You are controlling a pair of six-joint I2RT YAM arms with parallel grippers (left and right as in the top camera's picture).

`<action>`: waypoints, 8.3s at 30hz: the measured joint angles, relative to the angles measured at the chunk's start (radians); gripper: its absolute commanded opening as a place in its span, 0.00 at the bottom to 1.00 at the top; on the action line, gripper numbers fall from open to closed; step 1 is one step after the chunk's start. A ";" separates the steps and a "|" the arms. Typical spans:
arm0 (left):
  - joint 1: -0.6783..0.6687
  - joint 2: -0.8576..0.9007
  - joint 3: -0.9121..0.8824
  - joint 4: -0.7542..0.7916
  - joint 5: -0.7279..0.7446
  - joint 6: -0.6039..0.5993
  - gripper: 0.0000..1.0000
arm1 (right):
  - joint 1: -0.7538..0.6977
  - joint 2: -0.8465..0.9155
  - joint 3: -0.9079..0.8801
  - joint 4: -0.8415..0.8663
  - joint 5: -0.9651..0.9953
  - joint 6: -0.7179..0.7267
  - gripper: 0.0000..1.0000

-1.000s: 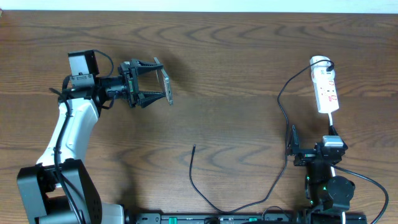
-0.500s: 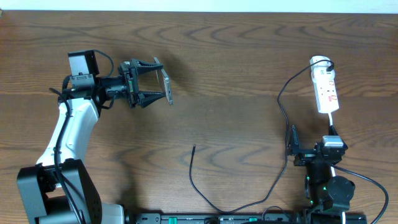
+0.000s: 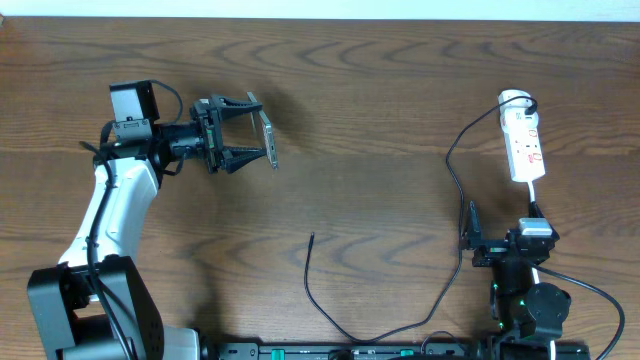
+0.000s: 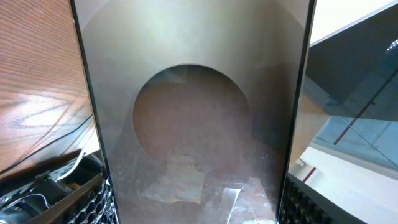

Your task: Plug charger to phone and switch on socket

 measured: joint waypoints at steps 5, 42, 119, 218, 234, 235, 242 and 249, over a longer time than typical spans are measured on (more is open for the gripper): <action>0.000 0.000 0.000 0.000 -0.001 0.001 0.07 | 0.000 0.000 0.000 0.000 -0.001 0.012 0.99; 0.000 0.000 0.000 0.019 -0.039 0.035 0.07 | 0.000 0.726 0.482 -0.083 -0.489 0.141 0.99; -0.074 0.000 0.000 0.123 -0.634 -0.027 0.07 | 0.536 1.709 0.992 0.453 -0.890 0.246 0.99; -0.262 0.000 0.000 0.190 -0.554 -0.053 0.07 | 0.676 1.744 0.993 0.525 -0.317 0.471 0.36; -0.262 0.000 0.000 0.190 -0.554 -0.053 0.07 | 0.676 1.746 0.993 0.521 -0.295 0.465 0.01; -0.262 0.000 0.000 0.190 -0.555 -0.056 0.07 | 0.675 1.747 0.993 0.521 -0.291 0.459 0.01; -0.261 0.000 0.000 0.190 -0.554 -0.056 0.82 | 0.676 1.748 0.993 0.521 -0.289 0.456 0.01; -0.261 -0.001 0.001 0.195 -0.550 -0.053 0.89 | 0.676 1.749 0.993 0.516 -0.292 0.461 0.01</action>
